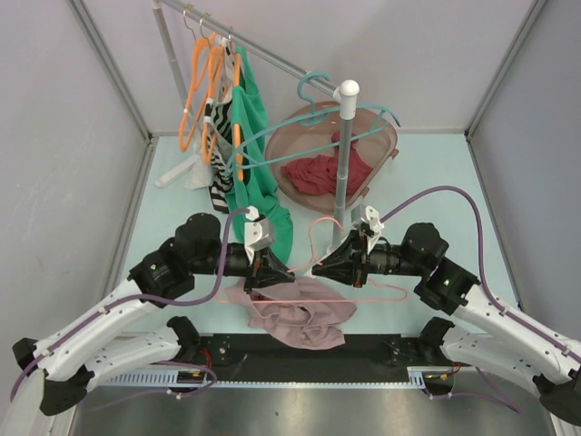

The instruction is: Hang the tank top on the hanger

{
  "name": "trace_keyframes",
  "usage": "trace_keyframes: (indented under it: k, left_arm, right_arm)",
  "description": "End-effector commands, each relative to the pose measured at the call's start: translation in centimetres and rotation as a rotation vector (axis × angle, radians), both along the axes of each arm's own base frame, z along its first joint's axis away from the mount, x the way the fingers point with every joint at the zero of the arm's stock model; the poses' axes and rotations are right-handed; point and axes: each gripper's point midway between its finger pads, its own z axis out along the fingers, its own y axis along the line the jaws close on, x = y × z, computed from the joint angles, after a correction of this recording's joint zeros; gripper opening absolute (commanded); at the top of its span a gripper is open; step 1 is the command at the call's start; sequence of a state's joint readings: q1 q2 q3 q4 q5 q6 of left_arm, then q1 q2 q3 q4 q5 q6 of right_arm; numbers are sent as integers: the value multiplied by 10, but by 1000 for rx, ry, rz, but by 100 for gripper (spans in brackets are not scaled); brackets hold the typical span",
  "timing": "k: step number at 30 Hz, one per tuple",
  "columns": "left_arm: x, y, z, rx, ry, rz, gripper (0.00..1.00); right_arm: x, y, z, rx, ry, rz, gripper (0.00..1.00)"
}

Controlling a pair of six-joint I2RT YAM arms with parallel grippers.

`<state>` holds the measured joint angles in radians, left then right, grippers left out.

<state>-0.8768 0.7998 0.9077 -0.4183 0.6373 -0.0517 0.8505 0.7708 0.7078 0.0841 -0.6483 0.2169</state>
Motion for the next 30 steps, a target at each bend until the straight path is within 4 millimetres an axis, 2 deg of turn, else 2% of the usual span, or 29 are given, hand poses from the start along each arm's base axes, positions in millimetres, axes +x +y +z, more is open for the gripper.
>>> trace_keyframes:
  k: [1,3,5,6,8,9,12,14,15,16,18,21,23,26,27,29,30]
  left_arm:
    - [-18,4,4,-31,-36,-95,0]
    - [-21,4,-1,-16,-21,-113,0]
    - [-23,5,-5,1,-24,-137,0]
    - [-26,5,-6,2,-19,-152,0]
    - [-26,6,-8,12,-17,-155,0]
    - [-22,6,-11,26,-21,-129,0]
    - [-10,9,-20,72,-30,-60,0]
    - [8,14,-29,123,-48,44,0]
    - [13,16,-32,141,-56,69,0]
    - [26,20,-36,171,-79,138,0]
    - [36,26,-41,199,-103,194,0]
    - [48,33,-42,214,-150,262,0]
    - [54,36,-37,187,-190,289,0]
    - [59,37,-31,151,-221,291,0]
    - [65,39,-29,149,-223,306,0]
    - [71,39,-28,145,-225,312,0]
    - [76,41,-28,139,-225,329,0]
  right_arm:
    - [21,-8,18,58,-48,-84,21]
    - [25,-10,17,54,-48,-98,32]
    - [30,-13,17,53,-49,-113,36]
    - [31,-14,16,49,-46,-118,45]
    - [35,-18,17,48,-50,-135,55]
    - [36,-19,16,39,-46,-143,65]
    - [43,-31,16,21,-57,-205,74]
    - [45,-42,29,41,-91,-253,77]
    - [48,-50,22,2,-64,-286,82]
    - [47,-55,30,12,-78,-305,85]
    - [44,-71,38,23,-90,-362,91]
    - [39,-88,53,58,-84,-432,93]
    - [37,-91,53,67,-50,-455,93]
    - [36,-89,31,26,64,-459,89]
    - [37,-86,10,-13,114,-456,85]
    - [27,-76,-11,-30,184,-416,84]
    - [26,-71,-30,-46,219,-409,83]
